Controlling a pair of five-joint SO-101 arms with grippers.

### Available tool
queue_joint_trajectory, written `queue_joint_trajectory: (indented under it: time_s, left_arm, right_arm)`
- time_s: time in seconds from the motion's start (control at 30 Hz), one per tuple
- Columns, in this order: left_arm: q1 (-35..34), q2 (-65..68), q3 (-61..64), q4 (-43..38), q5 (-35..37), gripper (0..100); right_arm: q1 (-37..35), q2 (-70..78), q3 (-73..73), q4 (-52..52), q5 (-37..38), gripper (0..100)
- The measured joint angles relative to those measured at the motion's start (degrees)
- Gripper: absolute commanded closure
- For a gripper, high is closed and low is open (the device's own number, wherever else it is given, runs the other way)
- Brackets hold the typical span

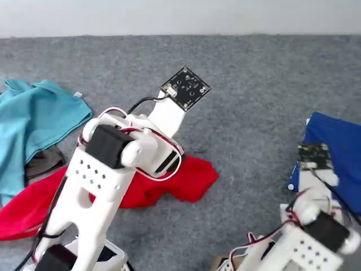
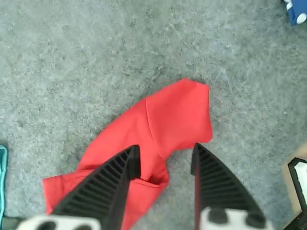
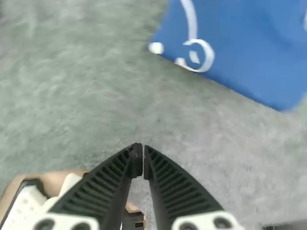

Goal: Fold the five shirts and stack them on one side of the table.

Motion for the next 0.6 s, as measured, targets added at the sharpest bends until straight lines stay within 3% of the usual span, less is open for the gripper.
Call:
queue_joint_trajectory:
  time_s: [0.13,0.43,0.6]
  left_arm:
    - [-4.7,-3.0,0.0,0.0,0.0,82]
    - [-34.0,-4.2,3.0,0.0,-4.3,82]
    - [-43.2,-9.4,7.0,0.0,-4.4,82]
  right_arm:
    - [-7.0,9.3,-4.7,0.4,-0.8,98.3]
    - [-23.1,29.5,-17.1,2.5,-2.3,98.3]
    - [-32.5,37.5,-20.0,2.5,-7.0,98.3]
